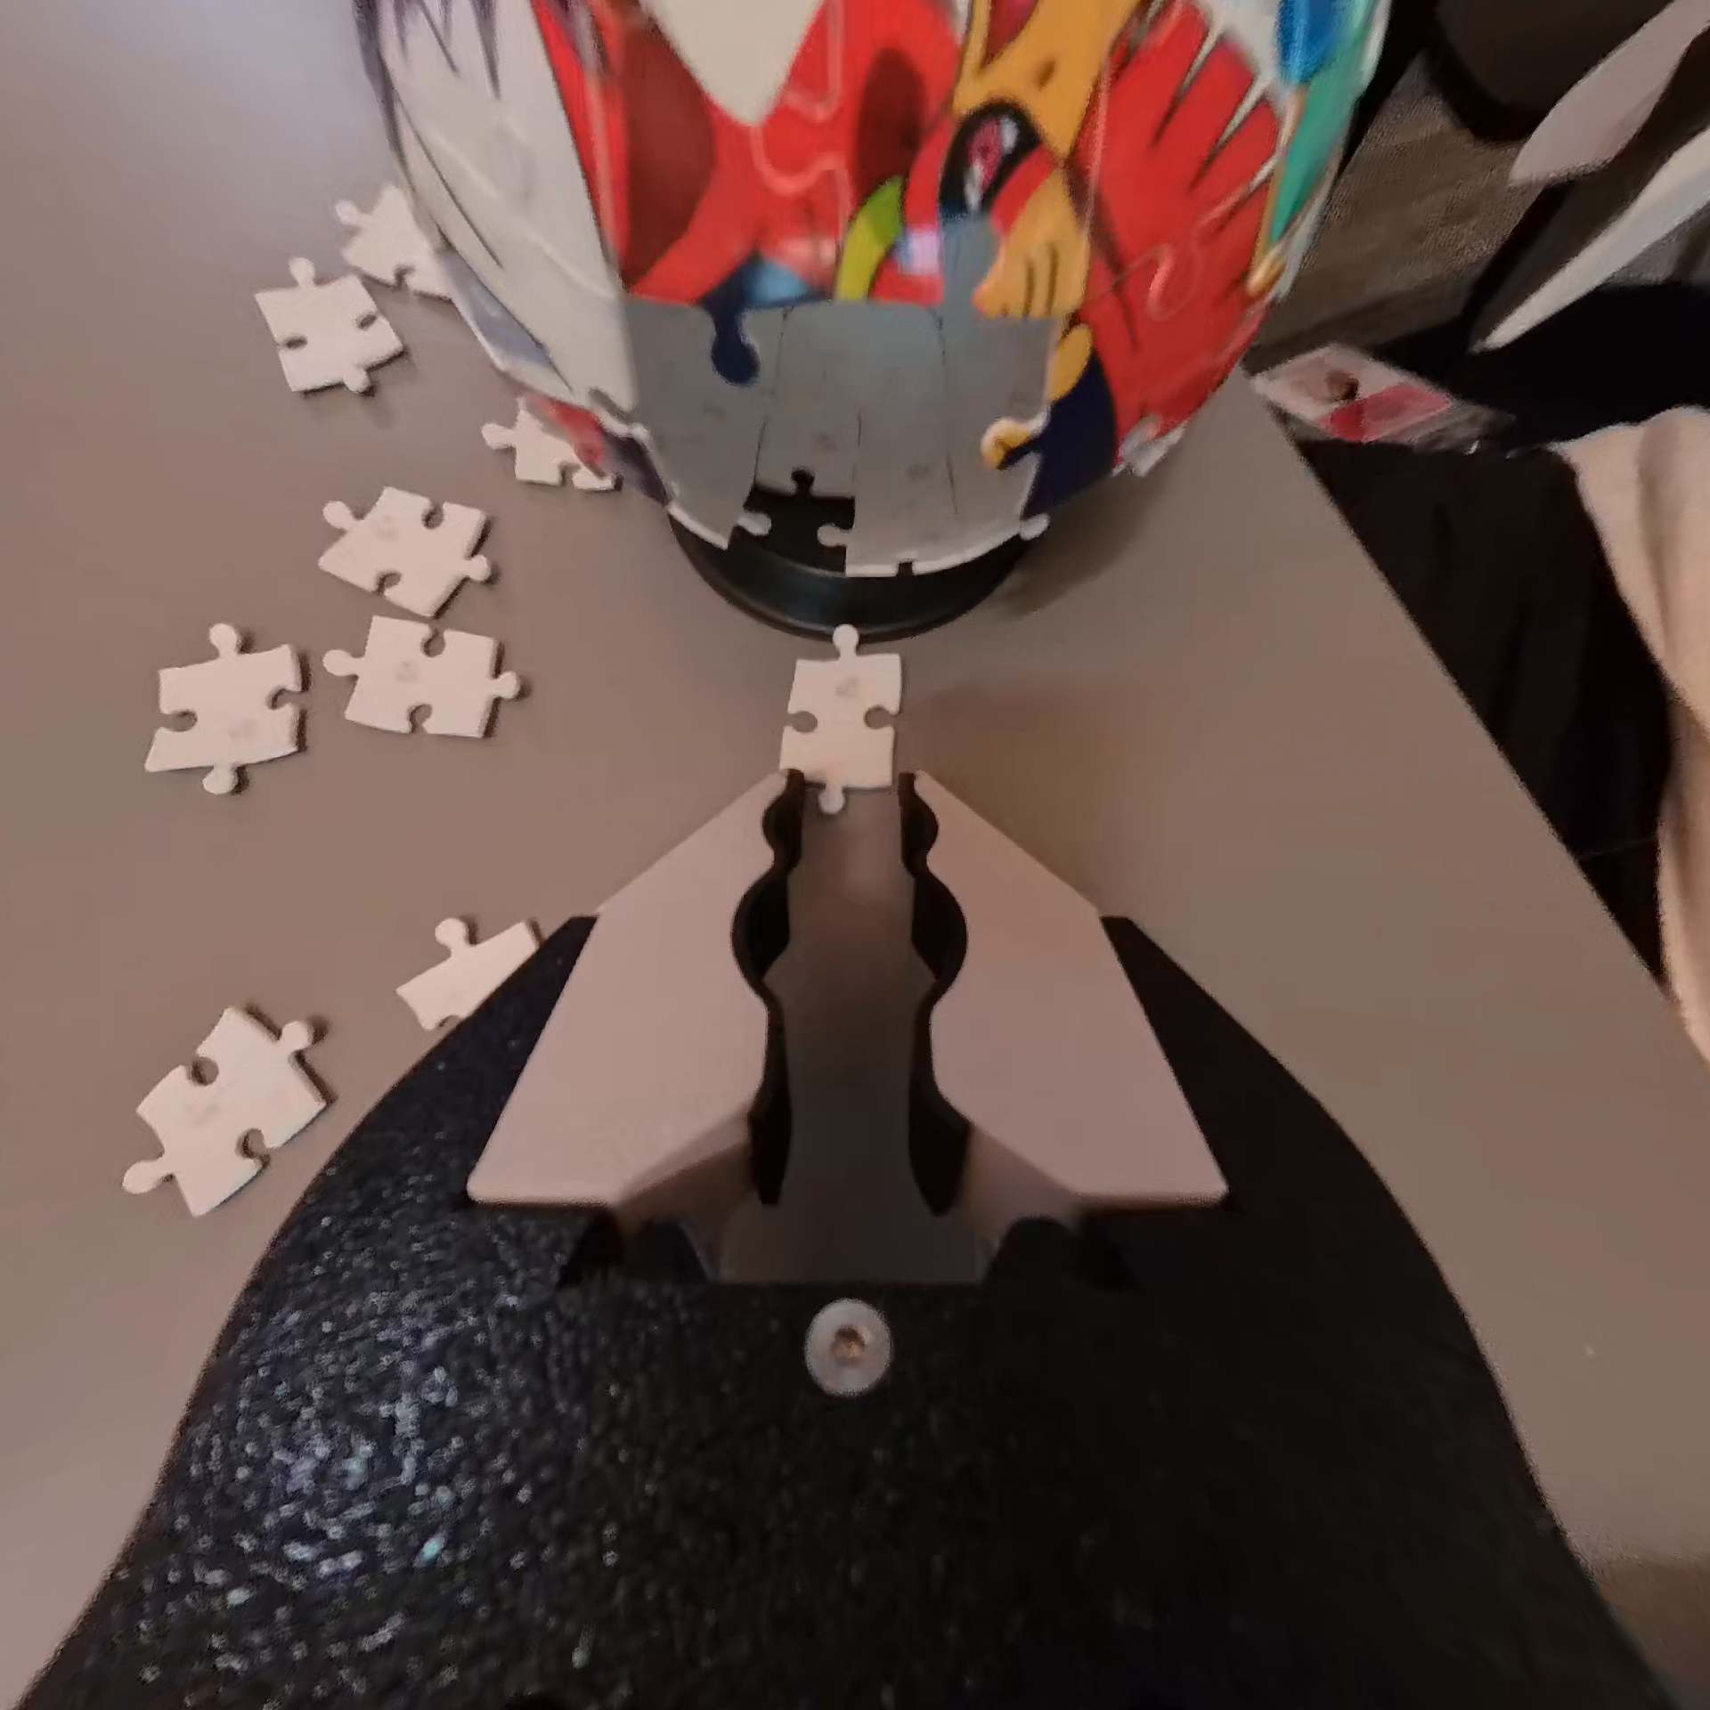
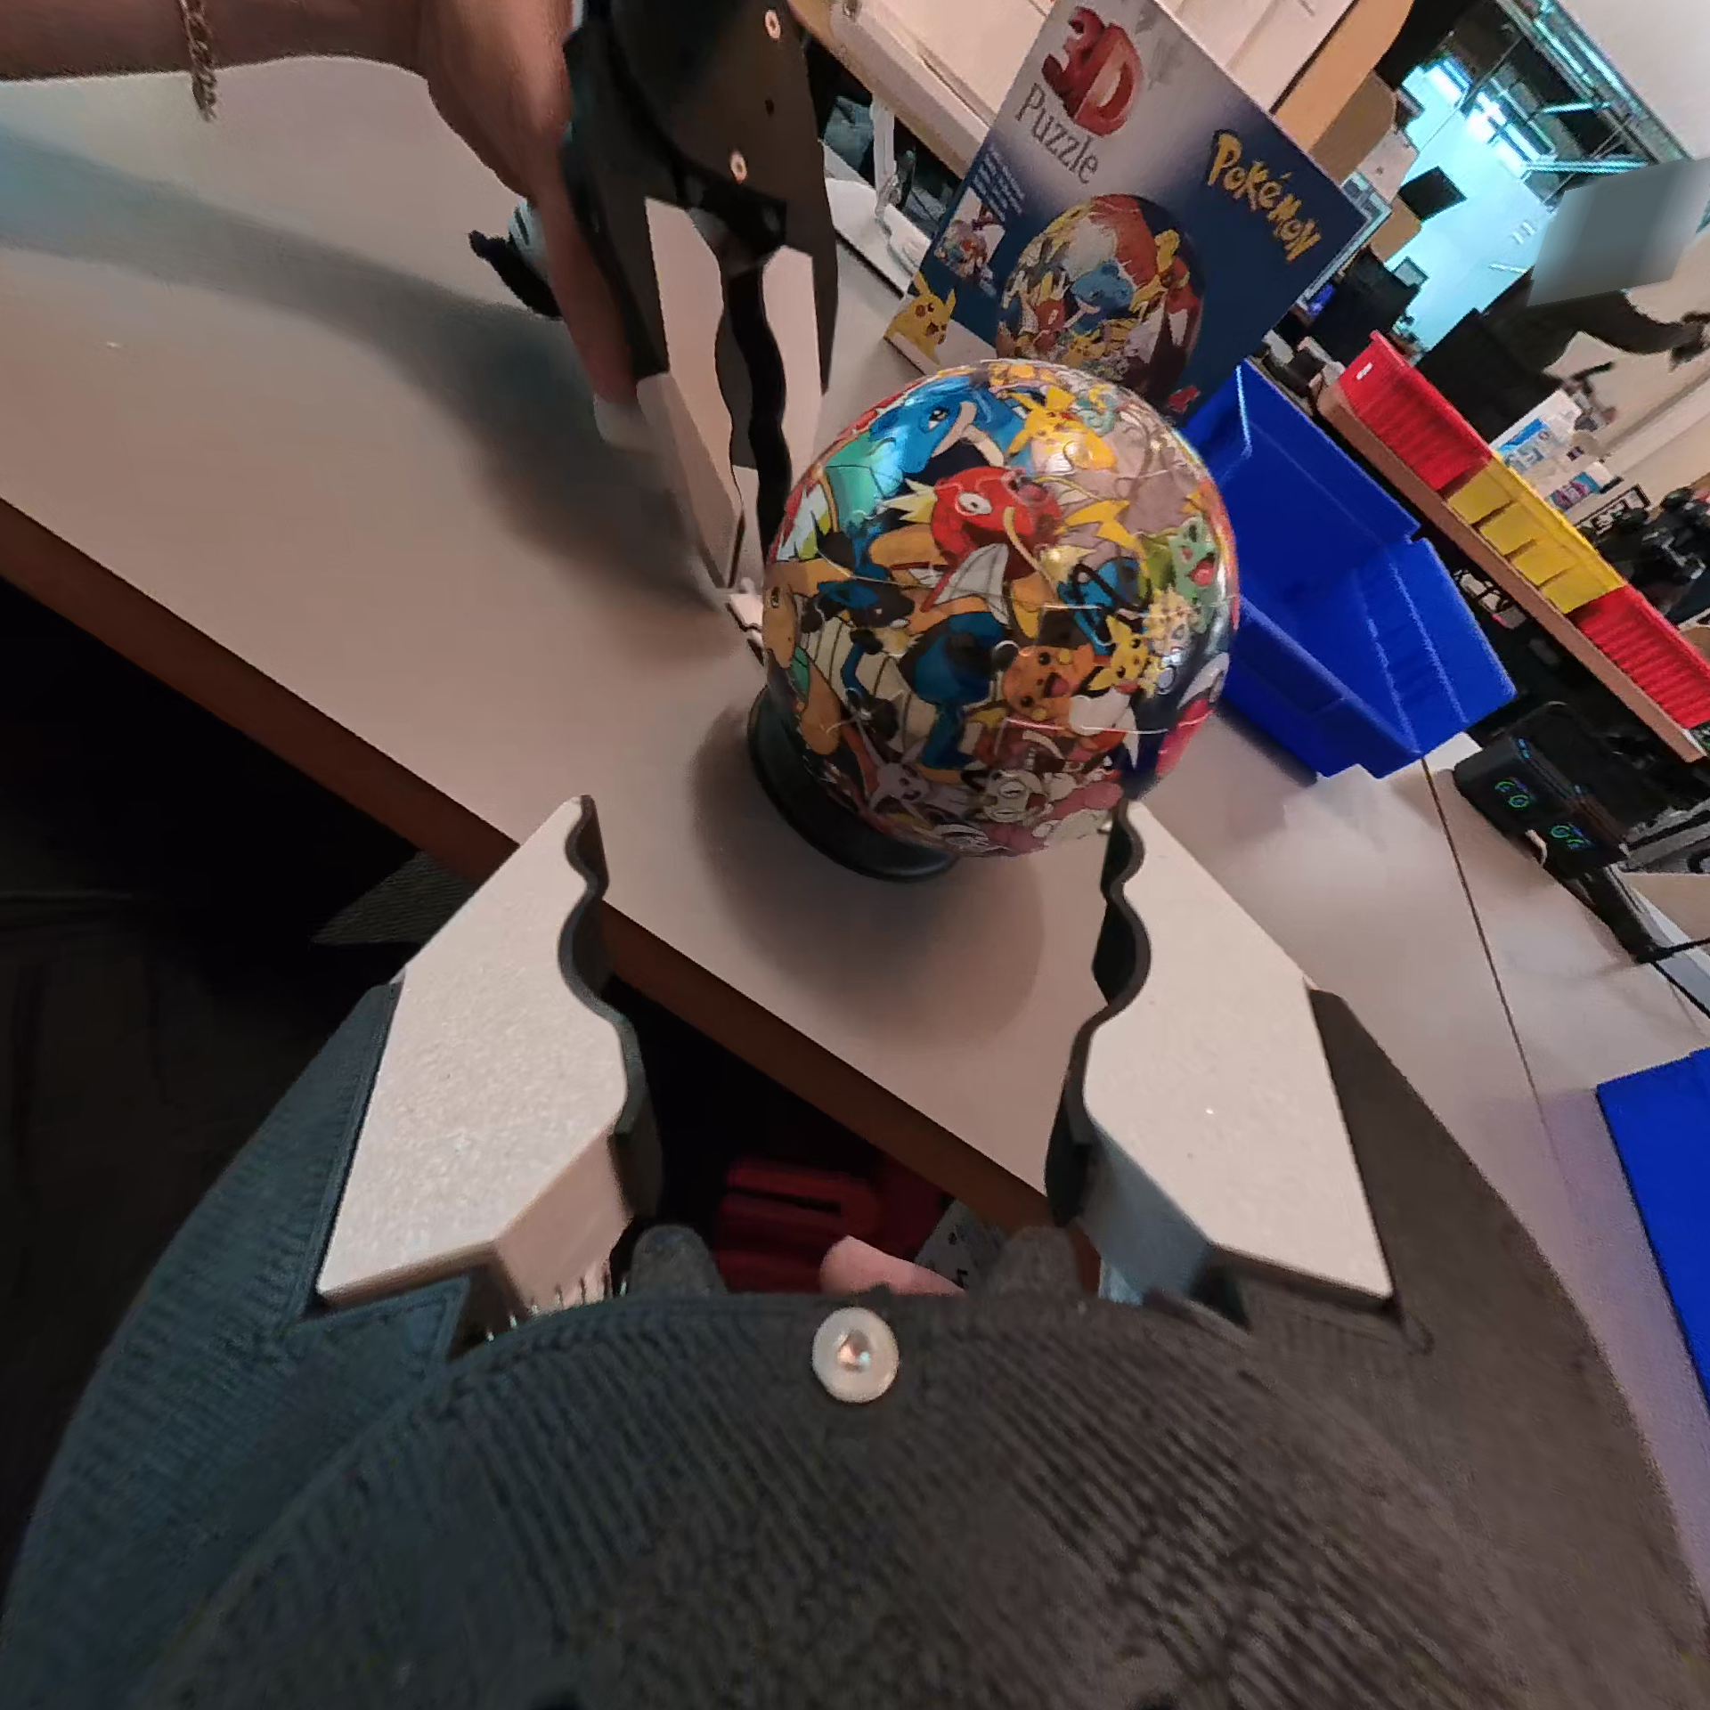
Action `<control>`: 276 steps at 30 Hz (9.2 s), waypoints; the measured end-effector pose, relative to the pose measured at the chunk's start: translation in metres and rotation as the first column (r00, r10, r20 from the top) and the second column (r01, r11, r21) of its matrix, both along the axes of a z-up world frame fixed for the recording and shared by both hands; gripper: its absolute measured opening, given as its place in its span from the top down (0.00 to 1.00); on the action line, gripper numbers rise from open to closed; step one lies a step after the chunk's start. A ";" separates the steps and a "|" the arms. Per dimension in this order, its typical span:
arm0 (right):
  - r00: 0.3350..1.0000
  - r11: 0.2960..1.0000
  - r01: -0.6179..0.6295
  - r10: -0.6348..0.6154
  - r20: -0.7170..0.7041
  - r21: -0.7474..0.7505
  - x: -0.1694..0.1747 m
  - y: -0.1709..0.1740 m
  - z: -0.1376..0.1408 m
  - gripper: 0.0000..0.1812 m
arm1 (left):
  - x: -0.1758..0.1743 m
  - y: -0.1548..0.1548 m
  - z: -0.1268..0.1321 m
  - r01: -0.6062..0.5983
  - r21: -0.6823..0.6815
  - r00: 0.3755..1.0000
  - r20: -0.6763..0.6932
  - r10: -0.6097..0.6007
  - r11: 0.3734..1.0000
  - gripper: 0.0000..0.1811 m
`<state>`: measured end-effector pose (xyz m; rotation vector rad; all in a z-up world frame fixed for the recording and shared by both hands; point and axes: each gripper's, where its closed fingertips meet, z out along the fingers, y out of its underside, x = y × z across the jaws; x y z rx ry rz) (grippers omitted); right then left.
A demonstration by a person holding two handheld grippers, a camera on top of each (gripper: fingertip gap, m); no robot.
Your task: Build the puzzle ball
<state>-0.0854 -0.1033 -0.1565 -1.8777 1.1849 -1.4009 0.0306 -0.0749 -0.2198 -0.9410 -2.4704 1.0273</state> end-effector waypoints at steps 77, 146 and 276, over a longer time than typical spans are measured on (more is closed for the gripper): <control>0.953 0.954 -0.298 0.298 -0.055 -0.010 0.078 -0.038 -0.005 0.24 | -0.021 -0.040 0.019 0.285 -0.230 0.958 0.110 -0.266 0.931 0.98; 0.948 0.908 -0.317 0.311 -0.064 -0.273 0.103 -0.027 0.003 0.13 | -0.024 -0.048 0.012 0.189 -0.183 0.981 0.081 -0.176 0.965 0.99; 0.855 0.899 -0.437 0.412 -0.314 -0.011 0.101 -0.085 -0.021 0.28 | -0.002 -0.071 0.060 -0.254 -0.170 0.927 -0.323 0.190 0.952 0.42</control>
